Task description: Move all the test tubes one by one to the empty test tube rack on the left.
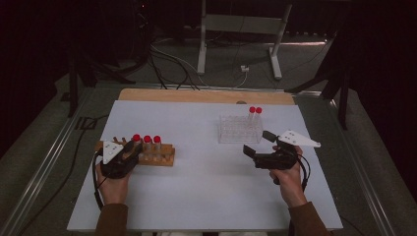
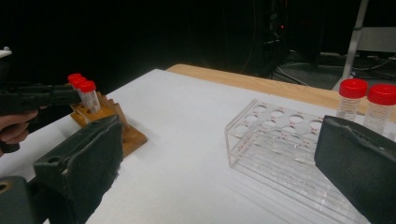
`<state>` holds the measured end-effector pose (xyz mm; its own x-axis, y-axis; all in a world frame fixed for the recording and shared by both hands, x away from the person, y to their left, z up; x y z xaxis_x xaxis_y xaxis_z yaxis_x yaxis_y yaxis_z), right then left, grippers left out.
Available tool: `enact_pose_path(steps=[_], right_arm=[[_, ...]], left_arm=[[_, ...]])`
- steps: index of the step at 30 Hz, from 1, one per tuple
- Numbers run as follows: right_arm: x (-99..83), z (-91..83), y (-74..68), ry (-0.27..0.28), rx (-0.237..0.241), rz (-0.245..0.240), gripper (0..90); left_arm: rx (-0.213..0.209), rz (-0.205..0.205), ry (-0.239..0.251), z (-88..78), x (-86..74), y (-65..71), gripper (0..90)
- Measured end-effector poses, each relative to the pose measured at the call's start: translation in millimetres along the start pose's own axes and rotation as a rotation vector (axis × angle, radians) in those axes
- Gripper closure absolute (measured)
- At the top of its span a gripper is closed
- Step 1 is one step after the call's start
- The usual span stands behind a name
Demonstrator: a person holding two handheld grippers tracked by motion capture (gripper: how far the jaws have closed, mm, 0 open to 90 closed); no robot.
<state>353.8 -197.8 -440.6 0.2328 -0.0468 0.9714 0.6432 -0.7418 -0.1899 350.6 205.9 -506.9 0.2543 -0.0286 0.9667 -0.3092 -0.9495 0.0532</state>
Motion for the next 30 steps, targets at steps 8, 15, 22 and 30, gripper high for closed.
enact_pose_path(steps=[8, 15, 22, 30], right_arm=[[6.0, -1.0, 2.6, 0.011, -0.011, -0.002, 1.2], [15.6, 3.1, 9.7, 0.016, -0.038, -0.013, 1.2], [23.0, 17.0, 29.0, -0.016, -0.097, -0.035, 1.3], [34.9, 31.0, 59.3, -0.015, -0.17, -0.012, 5.7]], left_arm=[[-0.018, -0.044, 0.023, -8.9, 4.5, -0.8, 42.8], [-0.033, -0.094, 0.071, -16.6, 13.1, -0.7, 21.2], [-0.058, -0.123, 0.099, -21.9, 18.8, 0.6, 18.8], [-0.051, -0.103, 0.076, -21.2, 18.4, 4.2, 0.7]])
Point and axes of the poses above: each handheld gripper's, and its own axes: z roughly forward along the jaws, x roughly out of its top, y roughly to its right, the point moved 7 cm from there along z, roughly forward along the jaws, and after that the axes turned 9 degrees about y, right-handed, at the moved point
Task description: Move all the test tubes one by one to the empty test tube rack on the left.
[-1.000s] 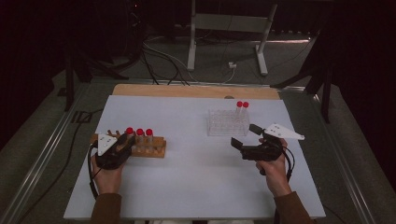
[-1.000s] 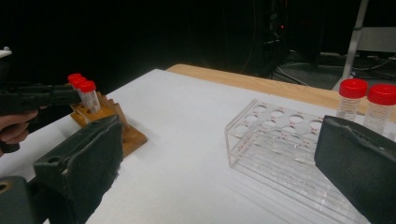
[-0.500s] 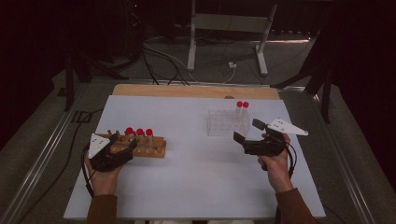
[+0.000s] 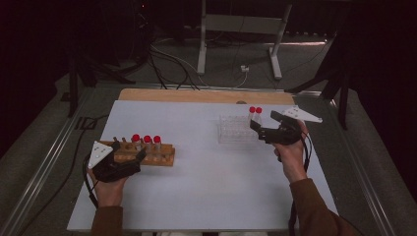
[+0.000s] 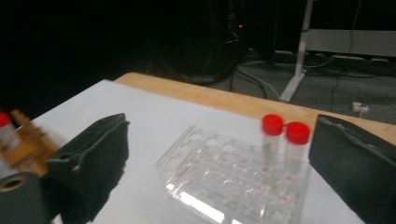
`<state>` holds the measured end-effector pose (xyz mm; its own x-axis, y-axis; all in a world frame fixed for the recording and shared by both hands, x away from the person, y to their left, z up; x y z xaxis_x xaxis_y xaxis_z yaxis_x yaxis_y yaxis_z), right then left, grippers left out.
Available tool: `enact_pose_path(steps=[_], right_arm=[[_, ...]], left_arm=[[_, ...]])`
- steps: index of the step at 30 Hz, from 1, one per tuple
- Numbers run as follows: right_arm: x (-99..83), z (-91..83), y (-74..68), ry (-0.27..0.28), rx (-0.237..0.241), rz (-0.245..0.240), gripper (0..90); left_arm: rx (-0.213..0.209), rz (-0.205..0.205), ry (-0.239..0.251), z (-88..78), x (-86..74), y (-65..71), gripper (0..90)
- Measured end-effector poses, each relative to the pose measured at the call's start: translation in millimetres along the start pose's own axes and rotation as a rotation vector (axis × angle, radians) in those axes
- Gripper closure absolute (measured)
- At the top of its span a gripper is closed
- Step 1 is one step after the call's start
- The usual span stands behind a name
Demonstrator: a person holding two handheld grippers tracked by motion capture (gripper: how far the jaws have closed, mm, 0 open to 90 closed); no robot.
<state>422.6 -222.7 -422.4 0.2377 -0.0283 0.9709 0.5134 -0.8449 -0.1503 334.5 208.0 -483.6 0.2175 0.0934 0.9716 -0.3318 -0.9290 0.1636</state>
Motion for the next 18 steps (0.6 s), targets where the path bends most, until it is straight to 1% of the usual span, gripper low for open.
enact_pose_path(steps=[5, 8, 12, 14, 18], right_arm=[[-2.6, 11.9, 16.6, -0.024, -0.046, -0.012, 11.9], [-7.7, 18.8, 25.2, -0.041, -0.066, -0.003, 16.1], [-17.0, 28.1, 36.8, -0.064, -0.114, 0.002, 23.5], [-21.7, 32.7, 41.4, -0.074, -0.132, -0.005, 29.3], [-30.6, 40.6, 48.5, -0.091, -0.166, -0.027, 43.6]], left_arm=[[0.005, -0.004, 0.009, -0.3, 0.5, -1.0, 0.6], [0.009, -0.008, 0.01, -0.6, 0.3, -2.2, 0.6], [0.013, -0.012, 0.015, -0.6, 0.5, -3.2, 0.7], [0.016, -0.011, 0.017, -0.6, 0.9, -3.4, 0.6], [0.019, -0.015, 0.018, -1.0, 0.8, -4.4, 0.7]])
Point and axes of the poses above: each handheld gripper's, and its own axes: z roughly forward along the jaws, x roughly out of its top, y roughly to its right, the point moved 7 cm from there along z, roughly forward along the jaws, and after that the axes turned 9 degrees about y, right-handed, at the moved point
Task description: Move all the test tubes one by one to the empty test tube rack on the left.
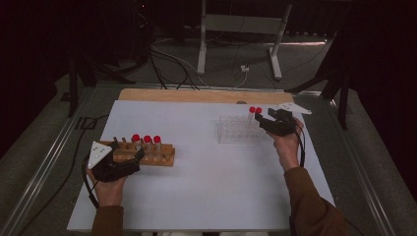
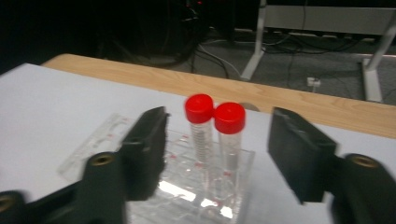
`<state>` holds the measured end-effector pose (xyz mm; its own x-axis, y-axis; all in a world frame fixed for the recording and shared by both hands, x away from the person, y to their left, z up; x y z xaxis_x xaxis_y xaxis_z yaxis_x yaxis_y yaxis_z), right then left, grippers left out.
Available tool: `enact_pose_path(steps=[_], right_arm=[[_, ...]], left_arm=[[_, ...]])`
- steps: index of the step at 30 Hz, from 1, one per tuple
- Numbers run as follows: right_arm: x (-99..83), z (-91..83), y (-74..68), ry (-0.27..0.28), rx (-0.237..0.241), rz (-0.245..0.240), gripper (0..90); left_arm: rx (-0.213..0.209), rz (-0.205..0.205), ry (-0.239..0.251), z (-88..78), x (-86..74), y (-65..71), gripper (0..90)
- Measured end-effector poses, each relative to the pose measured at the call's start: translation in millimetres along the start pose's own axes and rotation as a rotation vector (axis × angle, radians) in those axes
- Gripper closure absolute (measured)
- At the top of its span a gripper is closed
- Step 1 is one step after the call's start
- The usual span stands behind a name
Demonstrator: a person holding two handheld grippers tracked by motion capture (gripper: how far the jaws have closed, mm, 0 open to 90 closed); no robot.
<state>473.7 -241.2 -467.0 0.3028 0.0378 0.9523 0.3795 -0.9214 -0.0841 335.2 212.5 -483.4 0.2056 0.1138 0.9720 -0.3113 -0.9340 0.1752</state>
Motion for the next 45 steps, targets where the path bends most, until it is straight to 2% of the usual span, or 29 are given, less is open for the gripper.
enact_pose_path(steps=[2, 5, 12, 21, 31, 45], right_arm=[[-4.0, 4.5, 2.5, -0.013, -0.018, -0.009, 52.2], [-8.4, 10.6, 4.9, -0.021, -0.026, -0.007, 58.5], [-18.7, 24.5, 8.7, -0.041, -0.045, 0.0, 65.2], [-22.5, 32.9, 8.1, -0.044, -0.064, -0.007, 73.1], [-21.7, 30.6, 6.9, -0.047, -0.082, -0.023, 74.3], [0.4, 17.4, 4.5, 0.015, -0.079, -0.036, 74.6]], left_arm=[[0.002, -0.005, 0.003, -0.2, 0.0, -0.5, 0.7], [0.004, -0.007, 0.003, -0.4, 0.0, -1.6, 0.6], [0.017, -0.02, 0.017, -2.8, 2.2, -6.6, 0.7], [0.031, -0.023, 0.031, -5.7, 5.9, -11.6, 0.7], [0.042, -0.021, 0.039, -6.5, 7.3, -14.5, 0.7], [0.045, -0.019, 0.034, -5.5, 6.7, -14.3, 0.7]])
Point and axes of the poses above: each handheld gripper's, and its own axes: z roughly forward along the jaws, x roughly out of its top, y roughly to its right, the point moved 7 cm from there along z, roughly forward along the jaws, and after that the axes turned 9 degrees about y, right-handed, at the moved point
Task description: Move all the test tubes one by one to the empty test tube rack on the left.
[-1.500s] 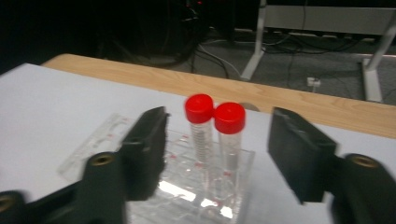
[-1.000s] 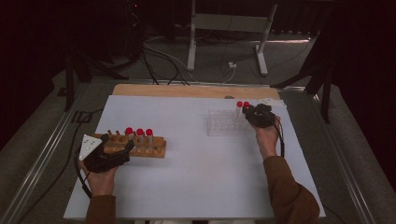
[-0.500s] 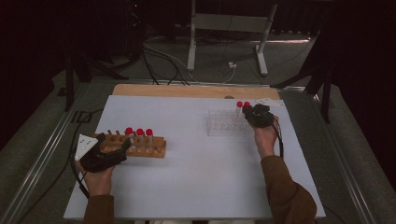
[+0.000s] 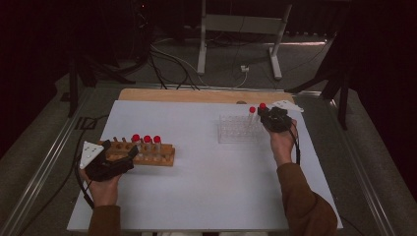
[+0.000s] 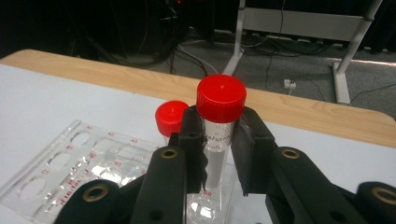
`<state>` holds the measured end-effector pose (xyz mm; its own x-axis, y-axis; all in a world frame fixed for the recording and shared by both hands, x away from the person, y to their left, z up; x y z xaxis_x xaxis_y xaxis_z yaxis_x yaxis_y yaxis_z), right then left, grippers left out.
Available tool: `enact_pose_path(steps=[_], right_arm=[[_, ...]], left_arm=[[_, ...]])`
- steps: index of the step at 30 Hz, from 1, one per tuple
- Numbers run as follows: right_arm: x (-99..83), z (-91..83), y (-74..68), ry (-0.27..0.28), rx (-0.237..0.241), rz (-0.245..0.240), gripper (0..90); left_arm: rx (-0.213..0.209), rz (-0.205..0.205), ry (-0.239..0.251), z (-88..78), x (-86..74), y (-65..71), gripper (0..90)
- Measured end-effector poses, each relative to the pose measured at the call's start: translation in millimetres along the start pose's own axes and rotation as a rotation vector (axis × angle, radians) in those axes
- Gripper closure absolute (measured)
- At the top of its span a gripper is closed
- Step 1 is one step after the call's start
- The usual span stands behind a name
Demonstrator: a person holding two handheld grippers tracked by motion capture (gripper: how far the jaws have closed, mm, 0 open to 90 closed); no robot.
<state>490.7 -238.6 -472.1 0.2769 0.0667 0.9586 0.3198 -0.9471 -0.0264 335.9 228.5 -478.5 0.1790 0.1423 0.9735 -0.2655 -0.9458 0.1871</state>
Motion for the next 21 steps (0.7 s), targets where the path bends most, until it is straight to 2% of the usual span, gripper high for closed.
enact_pose_path(steps=[13, 21], right_arm=[[26.6, -16.2, -3.8, 0.056, 0.019, -0.023, 74.7], [31.2, -26.0, -9.8, 0.063, 0.053, -0.024, 74.7]], left_arm=[[0.006, 0.0, -0.001, -0.1, 0.4, 0.0, 0.7], [0.005, 0.006, -0.001, 0.5, 1.3, 1.7, 0.7]])
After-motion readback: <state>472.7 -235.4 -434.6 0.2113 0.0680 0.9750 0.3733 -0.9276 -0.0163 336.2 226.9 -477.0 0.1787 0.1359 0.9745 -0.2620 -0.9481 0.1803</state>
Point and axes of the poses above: each handheld gripper's, and its own axes: z roughly forward along the jaws, x roughly out of its top, y roughly to its right, the point moved 7 cm from there along z, roughly forward along the jaws, and after that the axes turned 9 degrees about y, right-handed, at the moved point
